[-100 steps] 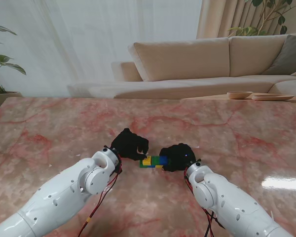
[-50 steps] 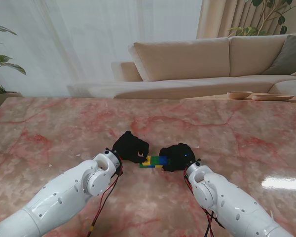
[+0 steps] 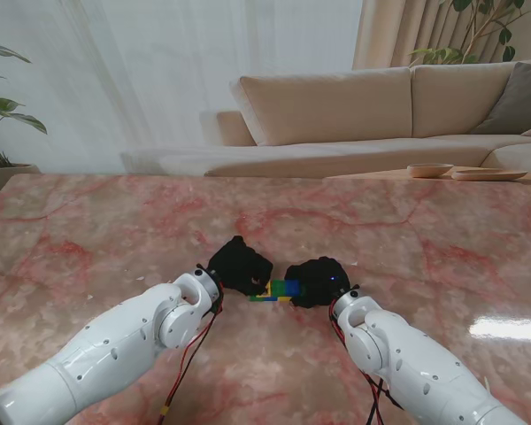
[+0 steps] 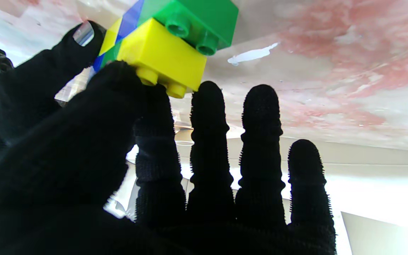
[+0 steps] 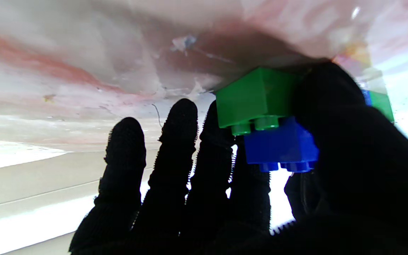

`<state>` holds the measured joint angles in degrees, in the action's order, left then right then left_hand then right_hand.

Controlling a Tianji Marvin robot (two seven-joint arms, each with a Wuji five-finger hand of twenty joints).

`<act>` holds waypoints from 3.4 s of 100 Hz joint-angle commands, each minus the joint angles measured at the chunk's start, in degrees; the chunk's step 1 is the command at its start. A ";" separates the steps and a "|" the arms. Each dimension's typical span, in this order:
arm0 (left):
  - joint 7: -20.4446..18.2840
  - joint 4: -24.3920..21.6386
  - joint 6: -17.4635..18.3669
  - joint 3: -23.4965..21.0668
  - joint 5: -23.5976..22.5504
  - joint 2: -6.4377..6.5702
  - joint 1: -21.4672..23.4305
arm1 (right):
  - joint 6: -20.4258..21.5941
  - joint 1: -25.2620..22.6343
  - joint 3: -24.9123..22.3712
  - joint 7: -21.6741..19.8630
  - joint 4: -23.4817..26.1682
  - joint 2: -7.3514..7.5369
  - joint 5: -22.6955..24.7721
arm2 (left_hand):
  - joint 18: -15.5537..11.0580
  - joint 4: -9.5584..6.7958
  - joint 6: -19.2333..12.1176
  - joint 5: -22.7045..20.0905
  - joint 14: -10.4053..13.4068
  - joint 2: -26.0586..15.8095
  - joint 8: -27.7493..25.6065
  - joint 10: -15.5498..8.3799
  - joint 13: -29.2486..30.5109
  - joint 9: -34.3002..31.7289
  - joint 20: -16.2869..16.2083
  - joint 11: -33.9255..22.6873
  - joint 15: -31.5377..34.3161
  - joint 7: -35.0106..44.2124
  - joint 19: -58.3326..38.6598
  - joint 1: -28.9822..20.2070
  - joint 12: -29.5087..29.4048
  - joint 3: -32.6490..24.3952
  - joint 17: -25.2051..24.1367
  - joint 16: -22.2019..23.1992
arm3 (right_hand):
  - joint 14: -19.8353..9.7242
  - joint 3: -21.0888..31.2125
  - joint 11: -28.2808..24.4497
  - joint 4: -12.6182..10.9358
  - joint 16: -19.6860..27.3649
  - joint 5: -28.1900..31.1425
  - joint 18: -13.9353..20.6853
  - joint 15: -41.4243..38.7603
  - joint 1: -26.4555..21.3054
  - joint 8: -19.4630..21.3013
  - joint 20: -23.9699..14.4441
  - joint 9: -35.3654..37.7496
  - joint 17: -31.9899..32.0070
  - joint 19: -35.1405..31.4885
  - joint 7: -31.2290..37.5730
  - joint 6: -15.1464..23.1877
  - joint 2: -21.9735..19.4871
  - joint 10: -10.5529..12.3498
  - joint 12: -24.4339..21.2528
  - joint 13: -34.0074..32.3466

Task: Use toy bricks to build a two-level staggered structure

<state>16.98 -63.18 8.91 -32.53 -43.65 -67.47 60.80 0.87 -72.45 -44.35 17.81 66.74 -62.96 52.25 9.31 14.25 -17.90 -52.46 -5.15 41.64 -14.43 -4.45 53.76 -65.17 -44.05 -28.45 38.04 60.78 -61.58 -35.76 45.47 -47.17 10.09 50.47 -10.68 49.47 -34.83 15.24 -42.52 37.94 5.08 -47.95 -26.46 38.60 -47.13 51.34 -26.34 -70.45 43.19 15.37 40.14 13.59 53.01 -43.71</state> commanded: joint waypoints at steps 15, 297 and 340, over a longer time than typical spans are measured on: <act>-1.26 3.11 0.70 1.83 0.56 -0.34 -0.89 | -0.13 -0.84 0.13 -1.22 -0.55 -0.05 0.06 | 0.80 -0.26 1.13 -2.42 -0.33 -0.50 2.44 -0.53 1.24 -2.62 -0.95 0.64 2.24 -3.27 -1.93 -2.55 -0.59 -0.14 -0.24 0.27 | -1.34 5.13 0.99 0.78 -1.11 3.51 -0.50 -0.55 -2.63 0.55 -1.31 2.54 0.57 -0.60 3.92 6.87 -2.88 0.54 -1.24 -1.11; -10.90 -31.43 1.13 -37.63 12.81 2.99 34.84 | 6.11 -25.53 -27.88 -8.27 29.64 0.52 -0.57 | -11.25 -10.28 22.53 28.57 3.12 -18.57 6.98 5.35 -39.08 48.31 25.93 13.89 -29.50 -53.18 26.95 9.43 -32.34 31.80 -11.54 -29.93 | 4.89 -9.00 28.46 -13.61 26.48 -17.87 -0.88 42.71 27.58 -8.37 19.92 -23.06 12.07 42.92 -37.61 -14.81 -19.75 -9.07 -41.85 15.38; -12.26 -32.97 5.65 -41.20 17.63 2.98 39.91 | 15.51 -27.33 -32.24 -9.00 28.28 -0.66 -12.48 | -12.60 -13.29 23.63 29.73 4.21 -29.59 8.07 5.74 -41.72 50.41 28.07 15.40 -30.57 -55.05 30.66 8.94 -33.27 47.41 -11.41 -31.98 | 6.49 -10.84 30.76 -13.73 31.11 -20.09 0.84 44.30 35.35 -11.97 27.13 -26.07 12.41 44.81 -40.26 -20.42 -27.92 -14.18 -47.36 19.25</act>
<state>4.66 -96.41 14.29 -73.87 -26.73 -64.53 99.80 16.33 -99.15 -76.51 9.62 95.60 -63.39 40.69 -0.32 2.92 5.24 -24.40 -3.76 14.35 -6.91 1.47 14.44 -17.18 -16.72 -14.30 9.71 6.98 -32.56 -28.31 13.03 -1.55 -1.35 19.22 -4.50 39.59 -5.56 3.94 -12.79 20.00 3.93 -4.53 5.83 27.24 -21.89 26.45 -14.72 -27.10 4.01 -4.04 13.18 0.00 6.86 -26.95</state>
